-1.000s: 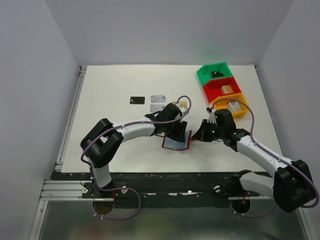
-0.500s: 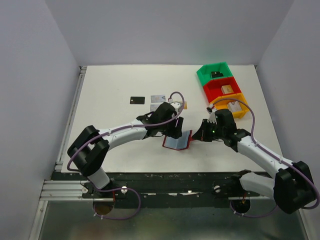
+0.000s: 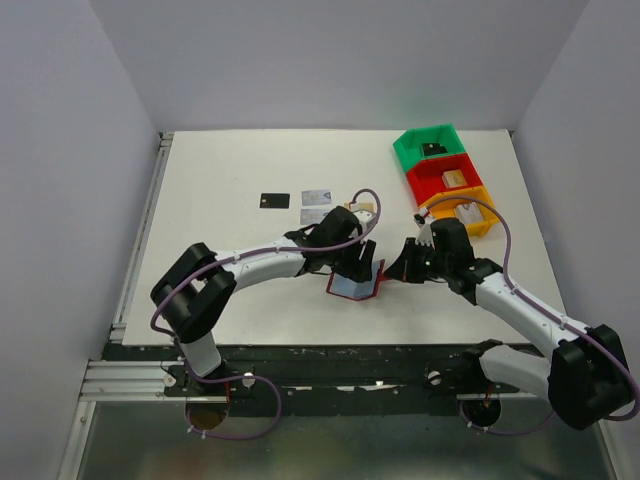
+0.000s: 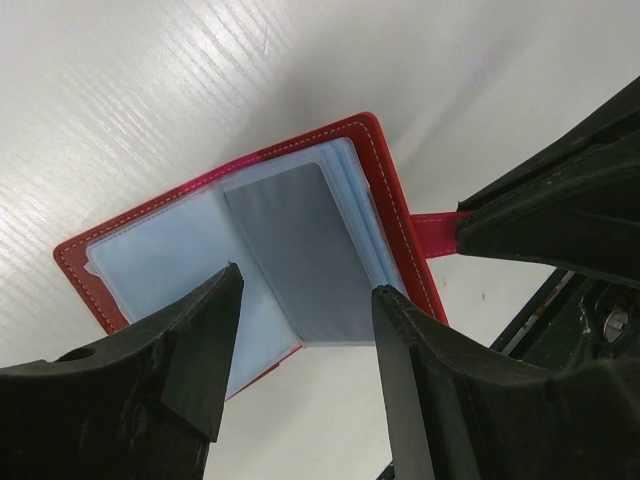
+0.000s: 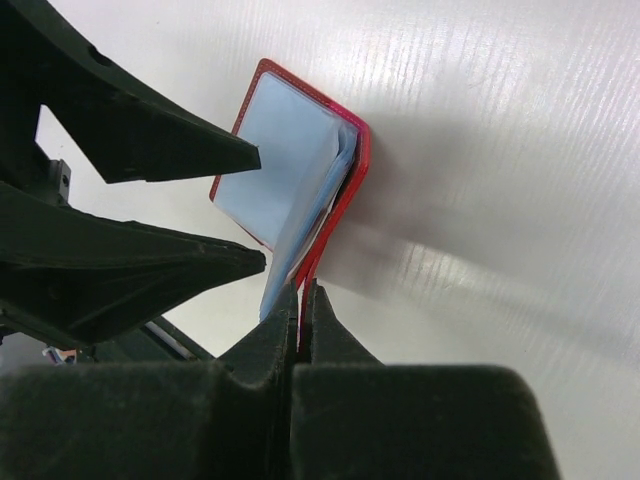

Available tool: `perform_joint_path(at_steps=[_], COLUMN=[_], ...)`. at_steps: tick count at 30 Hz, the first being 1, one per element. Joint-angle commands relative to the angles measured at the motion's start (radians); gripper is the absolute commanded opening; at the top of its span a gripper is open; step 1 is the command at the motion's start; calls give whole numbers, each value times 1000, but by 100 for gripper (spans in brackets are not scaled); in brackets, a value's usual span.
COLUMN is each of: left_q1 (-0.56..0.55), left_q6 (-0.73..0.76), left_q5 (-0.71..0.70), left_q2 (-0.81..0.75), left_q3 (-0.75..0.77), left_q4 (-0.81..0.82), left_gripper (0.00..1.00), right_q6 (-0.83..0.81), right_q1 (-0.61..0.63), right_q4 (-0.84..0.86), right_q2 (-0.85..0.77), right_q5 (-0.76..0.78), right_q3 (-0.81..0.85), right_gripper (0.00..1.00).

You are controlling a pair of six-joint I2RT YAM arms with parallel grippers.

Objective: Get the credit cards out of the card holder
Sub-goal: Remove the credit card from the card holder.

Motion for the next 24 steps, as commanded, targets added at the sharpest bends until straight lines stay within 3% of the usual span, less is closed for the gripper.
perform_joint_path(at_steps=[1, 24], left_q1=[-7, -26], left_q6=[30, 47], left_q5=[46, 65], left_q2=[25, 45], left_q3=[32, 49], left_q4=[-14, -13], left_gripper=[66, 69], right_q6=[-14, -14], right_q1=[-8, -6], right_q4=[1, 5], right_q2=[-6, 8], right_q5=[-11, -14], right_q3=[-3, -3], right_gripper=[0, 0])
